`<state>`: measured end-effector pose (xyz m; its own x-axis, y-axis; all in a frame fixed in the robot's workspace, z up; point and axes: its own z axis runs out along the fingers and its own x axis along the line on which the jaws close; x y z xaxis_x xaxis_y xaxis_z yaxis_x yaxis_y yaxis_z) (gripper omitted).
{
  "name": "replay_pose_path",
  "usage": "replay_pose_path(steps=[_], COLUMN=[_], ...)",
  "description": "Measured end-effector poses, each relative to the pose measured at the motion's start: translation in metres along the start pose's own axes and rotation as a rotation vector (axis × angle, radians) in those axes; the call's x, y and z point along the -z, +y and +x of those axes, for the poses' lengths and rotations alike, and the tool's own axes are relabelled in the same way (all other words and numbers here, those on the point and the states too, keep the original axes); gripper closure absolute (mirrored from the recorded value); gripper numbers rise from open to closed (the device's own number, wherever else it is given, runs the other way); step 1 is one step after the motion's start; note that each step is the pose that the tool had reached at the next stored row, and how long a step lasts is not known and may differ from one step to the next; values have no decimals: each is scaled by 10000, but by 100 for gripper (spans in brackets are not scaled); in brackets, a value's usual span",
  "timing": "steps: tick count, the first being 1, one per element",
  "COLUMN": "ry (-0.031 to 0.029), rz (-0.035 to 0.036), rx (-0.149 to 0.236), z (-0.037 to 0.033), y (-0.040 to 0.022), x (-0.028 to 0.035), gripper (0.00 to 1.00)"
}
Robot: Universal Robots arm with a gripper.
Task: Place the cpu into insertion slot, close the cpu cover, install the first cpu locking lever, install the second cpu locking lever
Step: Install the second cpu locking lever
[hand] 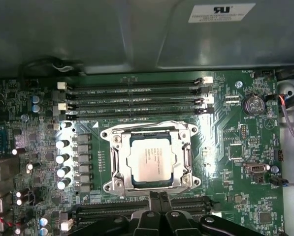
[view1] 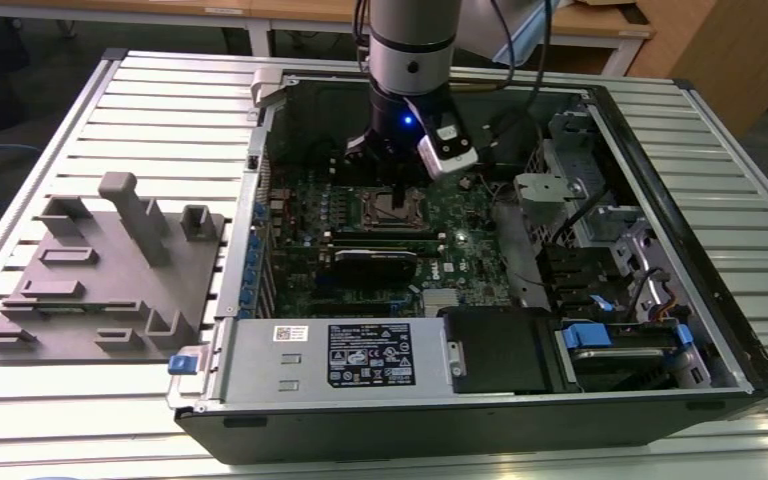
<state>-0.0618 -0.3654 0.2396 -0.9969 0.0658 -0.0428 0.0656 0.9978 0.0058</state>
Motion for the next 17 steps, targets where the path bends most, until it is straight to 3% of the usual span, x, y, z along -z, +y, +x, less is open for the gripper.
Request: replay_pose_path(steps=[17], ry=[-33], rz=[-3], rx=[1], z=[16], y=[-97], x=[1], gripper=[90])
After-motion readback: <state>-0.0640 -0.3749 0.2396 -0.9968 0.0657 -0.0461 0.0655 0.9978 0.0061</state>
